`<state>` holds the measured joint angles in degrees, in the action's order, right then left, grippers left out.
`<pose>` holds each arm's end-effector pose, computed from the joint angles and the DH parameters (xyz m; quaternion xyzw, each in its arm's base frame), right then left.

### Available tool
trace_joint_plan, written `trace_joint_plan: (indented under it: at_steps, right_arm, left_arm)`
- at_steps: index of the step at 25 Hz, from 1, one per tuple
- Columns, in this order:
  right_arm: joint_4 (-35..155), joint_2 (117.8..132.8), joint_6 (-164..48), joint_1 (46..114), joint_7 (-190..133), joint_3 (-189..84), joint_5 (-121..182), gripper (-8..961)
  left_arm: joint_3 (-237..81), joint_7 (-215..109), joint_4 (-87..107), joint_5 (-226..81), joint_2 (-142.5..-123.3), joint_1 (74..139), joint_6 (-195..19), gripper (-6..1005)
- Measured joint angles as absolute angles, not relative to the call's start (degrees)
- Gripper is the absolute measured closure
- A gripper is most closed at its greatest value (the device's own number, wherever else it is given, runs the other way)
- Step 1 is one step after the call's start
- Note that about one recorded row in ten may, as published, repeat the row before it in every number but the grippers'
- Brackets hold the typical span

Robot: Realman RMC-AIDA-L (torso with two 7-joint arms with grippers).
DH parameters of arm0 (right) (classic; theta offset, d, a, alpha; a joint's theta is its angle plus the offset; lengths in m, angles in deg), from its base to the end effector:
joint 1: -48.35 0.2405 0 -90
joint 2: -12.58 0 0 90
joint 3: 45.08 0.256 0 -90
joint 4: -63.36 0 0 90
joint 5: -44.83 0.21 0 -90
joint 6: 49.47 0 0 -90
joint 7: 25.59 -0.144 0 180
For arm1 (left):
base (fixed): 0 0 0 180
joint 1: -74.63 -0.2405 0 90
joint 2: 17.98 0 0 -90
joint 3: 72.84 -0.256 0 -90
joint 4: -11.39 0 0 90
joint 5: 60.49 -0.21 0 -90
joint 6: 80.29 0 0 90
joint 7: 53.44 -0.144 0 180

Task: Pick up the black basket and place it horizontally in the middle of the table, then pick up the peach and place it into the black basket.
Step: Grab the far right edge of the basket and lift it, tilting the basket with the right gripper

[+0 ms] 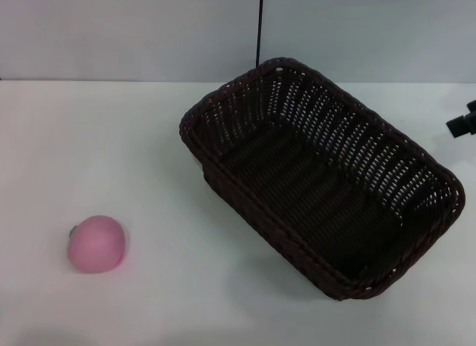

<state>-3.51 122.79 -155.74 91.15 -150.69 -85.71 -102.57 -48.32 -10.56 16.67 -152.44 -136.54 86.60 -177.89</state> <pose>0.2176 0.3764 0.1251 -0.9170 0.3625 -0.0636 0.1536 -0.3723 0.2211 0.0615 -0.4497 -0.3059 -0.5601 0.6249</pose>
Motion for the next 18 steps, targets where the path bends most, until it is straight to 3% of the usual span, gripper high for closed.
trace_joint_plan:
  at_steps: [18]
  right_arm:
    - [6.7,126.11,-151.2,90.6,-147.1,-89.2,-103.1,373]
  left_arm:
    - [-48.3,-11.0,17.4,-152.4,-136.45,87.0,-177.1,311]
